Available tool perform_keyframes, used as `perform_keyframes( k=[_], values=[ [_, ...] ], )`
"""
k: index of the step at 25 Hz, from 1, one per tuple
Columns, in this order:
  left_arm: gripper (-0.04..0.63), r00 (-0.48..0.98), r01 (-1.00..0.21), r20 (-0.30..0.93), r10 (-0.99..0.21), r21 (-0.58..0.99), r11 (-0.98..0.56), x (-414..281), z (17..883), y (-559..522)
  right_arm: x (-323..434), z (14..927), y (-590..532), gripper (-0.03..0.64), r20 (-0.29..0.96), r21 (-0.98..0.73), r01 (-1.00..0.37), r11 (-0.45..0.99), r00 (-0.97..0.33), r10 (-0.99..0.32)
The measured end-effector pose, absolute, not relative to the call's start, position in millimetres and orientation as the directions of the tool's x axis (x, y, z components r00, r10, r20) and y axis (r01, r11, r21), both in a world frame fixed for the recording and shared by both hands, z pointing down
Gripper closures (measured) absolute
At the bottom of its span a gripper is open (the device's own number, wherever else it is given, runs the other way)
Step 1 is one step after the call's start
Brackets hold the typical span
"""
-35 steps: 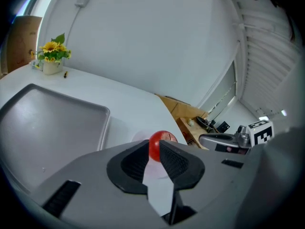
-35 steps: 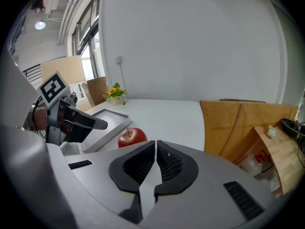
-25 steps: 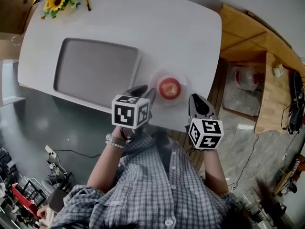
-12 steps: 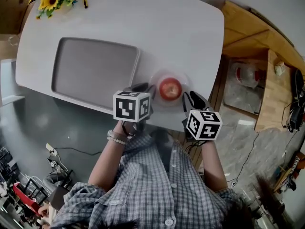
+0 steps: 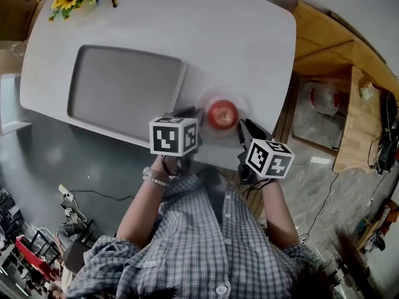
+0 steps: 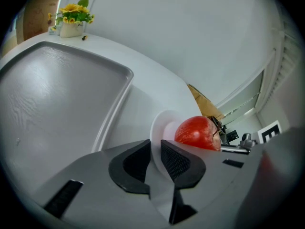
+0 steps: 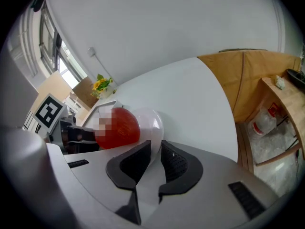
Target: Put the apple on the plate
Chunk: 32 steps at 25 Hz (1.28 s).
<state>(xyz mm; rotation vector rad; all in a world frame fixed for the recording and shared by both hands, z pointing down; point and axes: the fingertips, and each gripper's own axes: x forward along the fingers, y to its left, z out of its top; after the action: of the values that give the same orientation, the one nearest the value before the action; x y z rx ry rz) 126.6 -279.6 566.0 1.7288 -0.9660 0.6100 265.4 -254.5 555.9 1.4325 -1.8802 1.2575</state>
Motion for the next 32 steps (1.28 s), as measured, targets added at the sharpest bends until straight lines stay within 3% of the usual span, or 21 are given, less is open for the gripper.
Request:
perform_keyframes(
  k=[17, 32],
  values=[
    [0.535, 0.562, -0.821, 0.78, -0.275, 0.567, -0.068, 126.7, 553.6, -273.7, 269.0, 539.3, -246.1, 0.568, 0.792, -0.45, -0.891, -0.058, -0.369, -0.486],
    [0.537, 0.531, -0.824, 0.779, -0.334, 0.566, 0.01, 111.6, 516.3, -230.4, 257.0, 499.4, -217.3, 0.568, 0.757, -0.465, -0.885, 0.028, -0.414, -0.504]
  ],
)
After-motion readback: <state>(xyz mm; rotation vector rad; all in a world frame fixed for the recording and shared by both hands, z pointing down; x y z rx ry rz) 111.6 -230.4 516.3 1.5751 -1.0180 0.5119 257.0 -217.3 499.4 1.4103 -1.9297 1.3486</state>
